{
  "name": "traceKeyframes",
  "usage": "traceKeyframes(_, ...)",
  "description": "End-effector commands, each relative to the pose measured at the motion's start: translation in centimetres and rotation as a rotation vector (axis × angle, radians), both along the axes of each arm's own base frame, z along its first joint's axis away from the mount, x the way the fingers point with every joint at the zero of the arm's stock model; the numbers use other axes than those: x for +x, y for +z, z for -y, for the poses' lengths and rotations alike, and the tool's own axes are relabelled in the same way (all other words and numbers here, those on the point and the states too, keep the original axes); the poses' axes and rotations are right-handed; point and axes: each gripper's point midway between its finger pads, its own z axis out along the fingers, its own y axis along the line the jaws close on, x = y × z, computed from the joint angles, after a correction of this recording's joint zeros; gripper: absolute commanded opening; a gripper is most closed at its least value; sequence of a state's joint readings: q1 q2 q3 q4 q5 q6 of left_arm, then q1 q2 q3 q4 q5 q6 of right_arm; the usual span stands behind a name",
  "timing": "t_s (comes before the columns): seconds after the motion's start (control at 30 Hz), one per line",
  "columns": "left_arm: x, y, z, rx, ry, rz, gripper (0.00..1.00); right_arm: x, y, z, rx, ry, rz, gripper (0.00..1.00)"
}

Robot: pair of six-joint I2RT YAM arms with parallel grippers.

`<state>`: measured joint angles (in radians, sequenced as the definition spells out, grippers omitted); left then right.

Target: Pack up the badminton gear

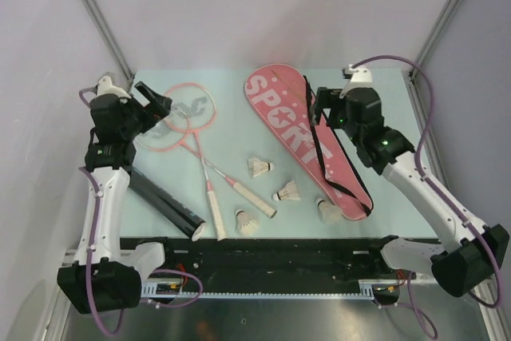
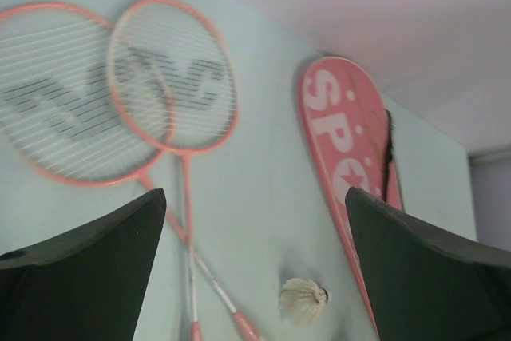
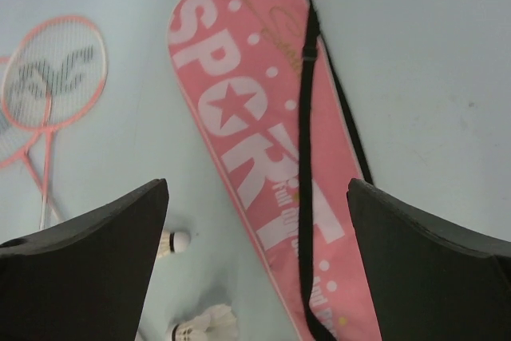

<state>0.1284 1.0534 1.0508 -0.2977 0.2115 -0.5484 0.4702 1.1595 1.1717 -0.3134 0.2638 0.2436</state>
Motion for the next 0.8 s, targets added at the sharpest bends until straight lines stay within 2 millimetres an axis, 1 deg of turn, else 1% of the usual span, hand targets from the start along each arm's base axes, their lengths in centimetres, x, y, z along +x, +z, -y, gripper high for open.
traceKeyframes(0.0, -3.4, -1.1, -4.7, 0.062, 0.289, -0.167, 1.00, -0.2, -0.3, -2.9, -0.019, 0.048, -0.036, 1.00)
traceKeyframes(0.03, -4.0, -1.7, -5.3, 0.059, 0.335, -0.200, 1.00, -0.1, -1.4, -3.9, -0.035, 0.068, -0.070, 1.00)
traceKeyframes(0.07, -4.7, -2.4, -5.8, 0.060, 0.368, -0.230, 1.00, -0.2, -1.6, -4.5, -0.041, 0.084, -0.084, 1.00)
traceKeyframes(0.1, -5.9, -3.8, -6.4, 0.062, 0.412, -0.287, 1.00, -0.4, -2.0, -5.2, -0.049, 0.109, -0.095, 1.00)
traceKeyframes(0.13, -6.6, -4.3, -7.0, 0.059, 0.447, -0.312, 1.00, -0.6, -2.8, -6.3, -0.066, 0.152, -0.113, 1.00)
traceKeyframes(0.17, -7.7, -5.4, -7.3, 0.063, 0.470, -0.364, 1.00, -1.1, -3.1, -7.5, -0.057, 0.216, -0.127, 1.00)
traceKeyframes(0.23, -9.0, -7.3, -8.3, 0.052, 0.519, -0.435, 1.00, -1.7, -3.5, -8.4, -0.037, 0.249, -0.151, 1.00)
traceKeyframes(0.27, -10.1, -8.6, -8.6, 0.048, 0.540, -0.494, 1.00, -2.1, -3.5, -9.0, -0.026, 0.277, -0.157, 1.00)
traceKeyframes(0.3, -10.8, -9.7, -9.0, 0.031, 0.566, -0.539, 1.00, -2.4, -3.4, -9.2, -0.024, 0.286, -0.158, 1.00)
traceKeyframes(0.33, -11.2, -10.9, -9.8, 0.004, 0.597, -0.589, 1.00, -2.6, -3.5, -9.2, -0.028, 0.296, -0.162, 1.00)
traceKeyframes(0.37, -12.2, -12.1, -10.1, -0.014, 0.618, -0.647, 1.00, -2.7, -3.4, -9.2, -0.030, 0.297, -0.161, 1.00)
traceKeyframes(0.43, -13.3, -13.8, -10.8, -0.072, 0.672, -0.732, 1.00, -2.9, -3.3, -9.0, -0.036, 0.296, -0.160, 1.00)
traceKeyframes(0.53, -13.5, -15.1, -10.6, -0.118, 0.705, -0.769, 1.00, -3.3, -2.8, -8.9, -0.026, 0.311, -0.153, 1.00)
traceKeyframes(0.57, -13.2, -15.7, -10.6, -0.132, 0.705, -0.797, 1.00, -3.5, -2.7, -9.2, -0.015, 0.329, -0.152, 1.00)
traceKeyframes(0.67, -12.5, -16.7, -10.6, -0.162, 0.715, -0.842, 1.00, -3.9, -2.4, -9.5, -0.003, 0.351, -0.147, 1.00)
traceKeyframes(0.77, -12.1, -19.1, -11.4, -0.171, 0.781, -0.940, 1.00, -4.0, -2.2, -9.2, -0.002, 0.344, -0.141, 1.00)
